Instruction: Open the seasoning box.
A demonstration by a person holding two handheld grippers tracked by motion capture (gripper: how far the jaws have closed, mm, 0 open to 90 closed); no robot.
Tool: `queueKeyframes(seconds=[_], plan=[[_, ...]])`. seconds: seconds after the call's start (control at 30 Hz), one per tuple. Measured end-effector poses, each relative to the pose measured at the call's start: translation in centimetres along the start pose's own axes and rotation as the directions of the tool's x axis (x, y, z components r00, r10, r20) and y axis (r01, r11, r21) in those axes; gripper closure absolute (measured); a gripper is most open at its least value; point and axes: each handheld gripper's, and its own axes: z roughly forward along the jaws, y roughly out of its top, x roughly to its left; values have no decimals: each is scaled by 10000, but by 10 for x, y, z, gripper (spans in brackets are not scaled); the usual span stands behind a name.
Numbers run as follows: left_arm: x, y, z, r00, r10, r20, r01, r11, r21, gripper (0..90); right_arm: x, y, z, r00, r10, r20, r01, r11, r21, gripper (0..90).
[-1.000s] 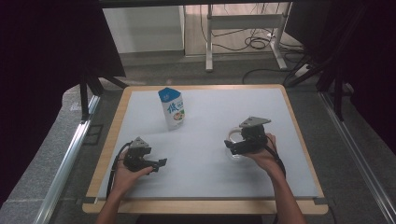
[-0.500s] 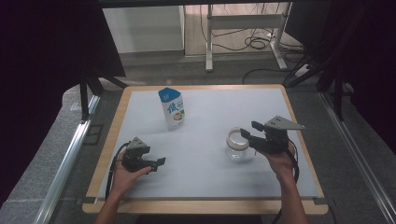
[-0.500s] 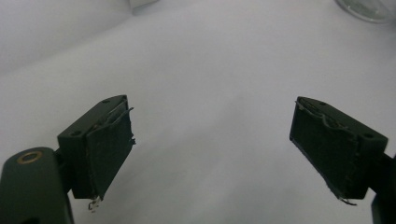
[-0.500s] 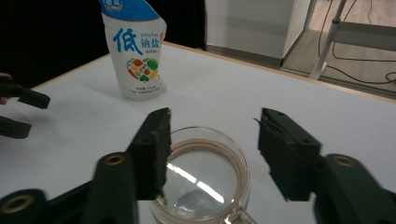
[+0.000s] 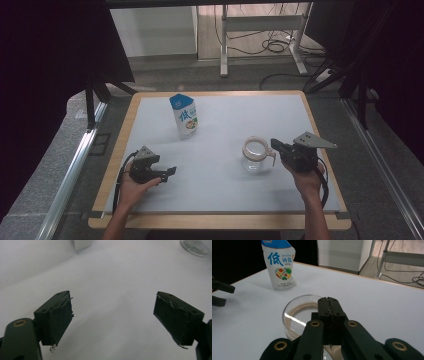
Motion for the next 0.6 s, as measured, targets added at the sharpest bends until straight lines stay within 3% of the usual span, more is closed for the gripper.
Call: queueKeyframes(seconds=[0.3, 0.6], plan=[[-3, 0, 0, 10000, -55, -39, 55, 10000, -45, 200, -5, -6, -9, 9995, 155, 275, -153, 9999, -45, 897], [-3, -1, 3, 9999, -3, 131, 2, 9999, 121, 205, -6, -12, -1, 9987, 70, 505, -85, 9995, 301, 898]])
